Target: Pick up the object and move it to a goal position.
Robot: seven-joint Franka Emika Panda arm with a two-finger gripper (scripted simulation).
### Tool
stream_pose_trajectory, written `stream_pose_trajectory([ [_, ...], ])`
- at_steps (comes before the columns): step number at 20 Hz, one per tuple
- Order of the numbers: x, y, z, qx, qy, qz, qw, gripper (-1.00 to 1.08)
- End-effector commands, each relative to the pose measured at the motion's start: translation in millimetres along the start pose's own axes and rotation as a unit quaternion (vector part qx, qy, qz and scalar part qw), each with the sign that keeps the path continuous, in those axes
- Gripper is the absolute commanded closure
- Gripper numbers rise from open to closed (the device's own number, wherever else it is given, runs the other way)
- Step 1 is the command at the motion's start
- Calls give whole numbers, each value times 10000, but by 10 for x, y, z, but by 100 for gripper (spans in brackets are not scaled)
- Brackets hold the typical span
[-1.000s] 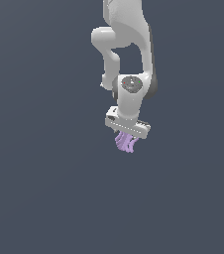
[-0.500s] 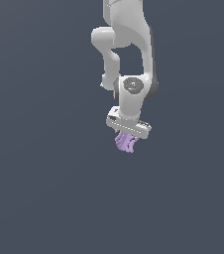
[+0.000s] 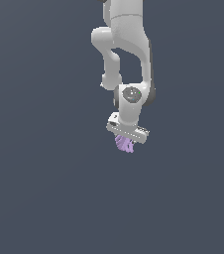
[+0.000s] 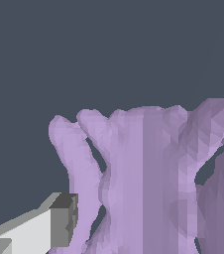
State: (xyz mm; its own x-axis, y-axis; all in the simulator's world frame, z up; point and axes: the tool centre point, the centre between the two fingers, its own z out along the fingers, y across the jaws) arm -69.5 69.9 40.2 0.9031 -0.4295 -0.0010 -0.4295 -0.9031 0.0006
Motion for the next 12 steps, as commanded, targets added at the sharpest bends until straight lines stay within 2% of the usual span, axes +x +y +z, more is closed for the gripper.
stream_pose_trajectory([
  [1,4,-4,69,3,5,2,10000,-92],
  [4,7,-6,93,3,5,2,10000,-92],
  [5,7,-6,93,3,5,2,10000,108],
  [12,7,-6,93,3,5,2,10000,108],
])
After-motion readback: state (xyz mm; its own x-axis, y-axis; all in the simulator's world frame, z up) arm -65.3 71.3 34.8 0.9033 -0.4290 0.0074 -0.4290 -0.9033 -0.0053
